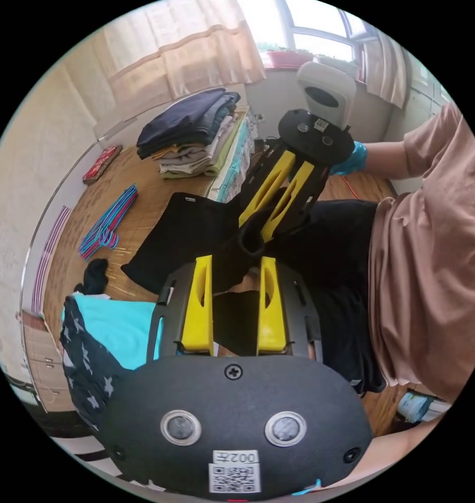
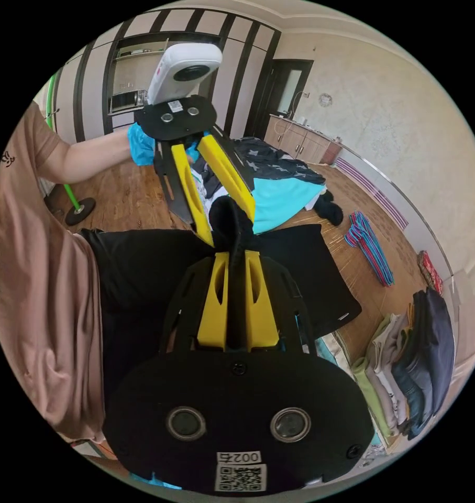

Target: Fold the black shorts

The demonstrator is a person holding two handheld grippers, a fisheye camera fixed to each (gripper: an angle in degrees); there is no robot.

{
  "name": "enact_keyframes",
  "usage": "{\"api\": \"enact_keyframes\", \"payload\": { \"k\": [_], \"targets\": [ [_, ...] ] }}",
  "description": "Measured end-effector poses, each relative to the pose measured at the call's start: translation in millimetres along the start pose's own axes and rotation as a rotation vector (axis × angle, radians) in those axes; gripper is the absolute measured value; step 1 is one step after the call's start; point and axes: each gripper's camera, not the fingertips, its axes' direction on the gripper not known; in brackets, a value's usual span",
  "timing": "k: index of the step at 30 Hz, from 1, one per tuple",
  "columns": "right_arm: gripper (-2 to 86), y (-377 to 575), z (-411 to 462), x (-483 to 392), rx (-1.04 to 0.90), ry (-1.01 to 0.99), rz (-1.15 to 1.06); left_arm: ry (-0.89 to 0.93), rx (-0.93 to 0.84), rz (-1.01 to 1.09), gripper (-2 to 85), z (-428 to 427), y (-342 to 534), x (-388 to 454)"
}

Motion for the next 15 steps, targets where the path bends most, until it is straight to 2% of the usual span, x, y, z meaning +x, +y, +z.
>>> {"api": "enact_keyframes", "payload": {
  "k": [5, 9, 15],
  "targets": [
    [5.7, 4, 8, 8, -0.042, -0.027, -0.028, -0.016, -0.045, 0.068, 8.8, 13, -15, -9],
    [12.1, 17, 7, 14, -0.026, -0.032, 0.003, -0.069, -0.040, 0.052, 7.4, 18, -18, -13],
    [20.7, 51, 16, 16, -0.008, 0.076, 0.111, -0.065, 0.019, -0.074, 6.2, 20, -16, -36]
  ]
}}
